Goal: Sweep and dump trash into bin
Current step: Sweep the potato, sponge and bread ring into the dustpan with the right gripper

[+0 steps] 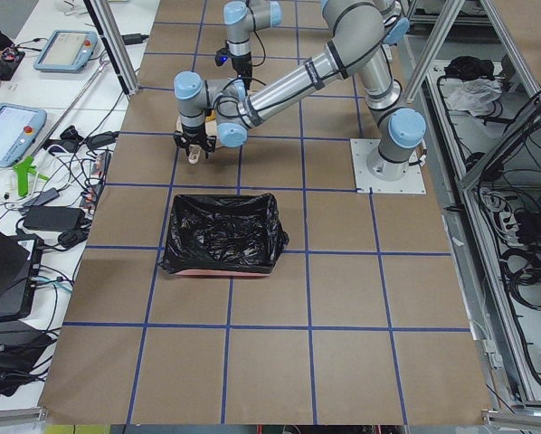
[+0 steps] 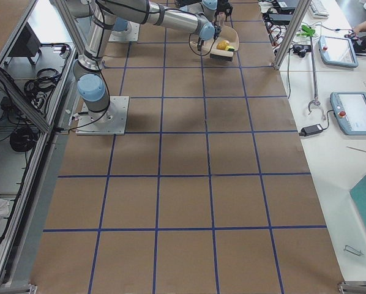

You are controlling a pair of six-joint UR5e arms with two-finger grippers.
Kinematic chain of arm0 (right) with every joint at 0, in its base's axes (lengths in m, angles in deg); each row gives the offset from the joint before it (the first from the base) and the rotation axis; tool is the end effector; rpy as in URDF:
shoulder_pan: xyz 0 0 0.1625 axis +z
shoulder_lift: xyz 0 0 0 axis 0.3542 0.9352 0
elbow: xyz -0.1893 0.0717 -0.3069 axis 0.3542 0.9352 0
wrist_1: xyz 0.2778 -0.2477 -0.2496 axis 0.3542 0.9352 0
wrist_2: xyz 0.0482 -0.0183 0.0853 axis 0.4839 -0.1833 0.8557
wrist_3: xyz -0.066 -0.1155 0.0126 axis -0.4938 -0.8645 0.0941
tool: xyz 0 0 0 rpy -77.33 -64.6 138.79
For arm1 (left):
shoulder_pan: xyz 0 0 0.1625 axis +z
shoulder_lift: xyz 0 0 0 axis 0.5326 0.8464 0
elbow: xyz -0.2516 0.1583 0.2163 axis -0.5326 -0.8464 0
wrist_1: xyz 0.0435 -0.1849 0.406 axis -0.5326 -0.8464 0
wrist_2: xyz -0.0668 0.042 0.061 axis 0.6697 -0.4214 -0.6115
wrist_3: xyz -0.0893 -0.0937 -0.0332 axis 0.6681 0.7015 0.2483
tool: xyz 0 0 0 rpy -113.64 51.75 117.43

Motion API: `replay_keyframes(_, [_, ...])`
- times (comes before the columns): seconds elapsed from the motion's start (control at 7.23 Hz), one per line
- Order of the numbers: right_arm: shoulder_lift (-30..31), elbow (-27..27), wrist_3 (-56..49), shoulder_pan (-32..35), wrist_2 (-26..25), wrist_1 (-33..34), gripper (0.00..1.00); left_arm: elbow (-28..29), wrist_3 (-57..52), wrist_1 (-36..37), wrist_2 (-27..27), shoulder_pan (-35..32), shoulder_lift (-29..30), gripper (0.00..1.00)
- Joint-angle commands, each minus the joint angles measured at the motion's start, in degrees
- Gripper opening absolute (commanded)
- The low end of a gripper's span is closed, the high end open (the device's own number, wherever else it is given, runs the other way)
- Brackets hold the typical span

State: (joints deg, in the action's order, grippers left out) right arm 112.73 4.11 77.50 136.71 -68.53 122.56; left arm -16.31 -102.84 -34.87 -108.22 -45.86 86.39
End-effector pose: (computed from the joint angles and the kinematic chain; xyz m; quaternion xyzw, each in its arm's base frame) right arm 0.4428 -0.5467 0.1402 0.1478 0.9844 0.0502 0.0817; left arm 0.0090 -0.6870 0.1266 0.7319 0.6802 -0.0217 0.0351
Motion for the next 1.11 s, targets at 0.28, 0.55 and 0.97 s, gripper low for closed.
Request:
replay_keyframes(0.28, [-1.6, 2.0, 3.8, 2.4, 1.8, 2.7, 0.00, 0.0, 0.0, 0.0, -0.1, 0.0, 0.0, 0.46])
replay_keyframes(0.55, [-1.5, 2.4, 6.9, 2.5, 5.4, 3.0, 0.00, 0.0, 0.0, 0.0, 0.0, -0.1, 0.0, 0.43])
replay_keyframes(0.97, [-1.5, 3.6, 13.4, 3.7, 11.5, 5.6, 0.00, 0.0, -0.1, 0.0, 0.0, -0.1, 0.0, 0.41])
